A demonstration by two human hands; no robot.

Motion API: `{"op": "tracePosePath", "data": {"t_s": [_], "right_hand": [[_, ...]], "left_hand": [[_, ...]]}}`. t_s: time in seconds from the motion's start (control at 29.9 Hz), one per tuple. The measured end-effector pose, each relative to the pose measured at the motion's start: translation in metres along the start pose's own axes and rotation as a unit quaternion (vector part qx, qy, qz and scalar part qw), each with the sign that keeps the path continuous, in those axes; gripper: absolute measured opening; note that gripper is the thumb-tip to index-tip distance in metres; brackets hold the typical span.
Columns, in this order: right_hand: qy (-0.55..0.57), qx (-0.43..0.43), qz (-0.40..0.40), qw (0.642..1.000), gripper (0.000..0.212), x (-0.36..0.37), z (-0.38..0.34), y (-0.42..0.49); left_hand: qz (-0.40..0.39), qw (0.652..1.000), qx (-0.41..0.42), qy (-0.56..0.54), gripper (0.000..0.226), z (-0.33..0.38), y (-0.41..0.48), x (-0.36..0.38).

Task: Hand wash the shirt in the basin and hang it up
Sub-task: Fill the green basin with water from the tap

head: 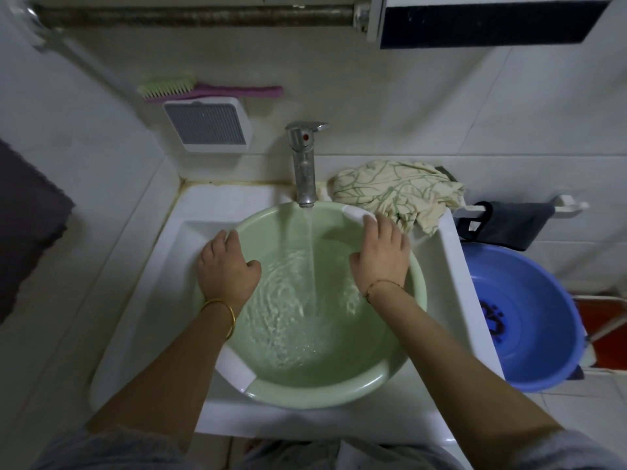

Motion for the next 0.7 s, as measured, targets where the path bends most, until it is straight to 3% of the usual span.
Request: {"op": "tracePosePath", "data": {"t_s": [0.13,0.3,0.6,0.7], "right_hand": [[0.094,-0.123,0.061,0.986,0.072,-0.052,-0.055,0.036],[0.013,-0.189,0.066,0.98,0.076,-0.081,-0.097,0.077],[0.071,-0.177,0.093,0.977,0.066,-0.055,-0.056,0.068],[0.097,-0.052,0.127,0.986,0.057,-0.055,-0.015,0.085]], "left_hand": [[-0.016,1.0,-0.014,-0.022,0.07,0.003,0.003,-0.004],[-0.034,0.997,-0.029,-0.058,0.071,0.007,0.007,-0.007],[0.009,0.992,-0.003,-0.123,0.066,0.02,0.015,-0.016],[0.038,0.989,0.024,-0.141,0.066,0.027,0.02,-0.019]]}}
Point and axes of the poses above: each hand's wrist, its own y-axis towards the middle knuckle, its own x-axis out of the palm, z = x × y, the point moved 6 cm from there along y, towards the middle knuckle, and after that the axes turned 4 degrees about -x, right-handed, at the moved point
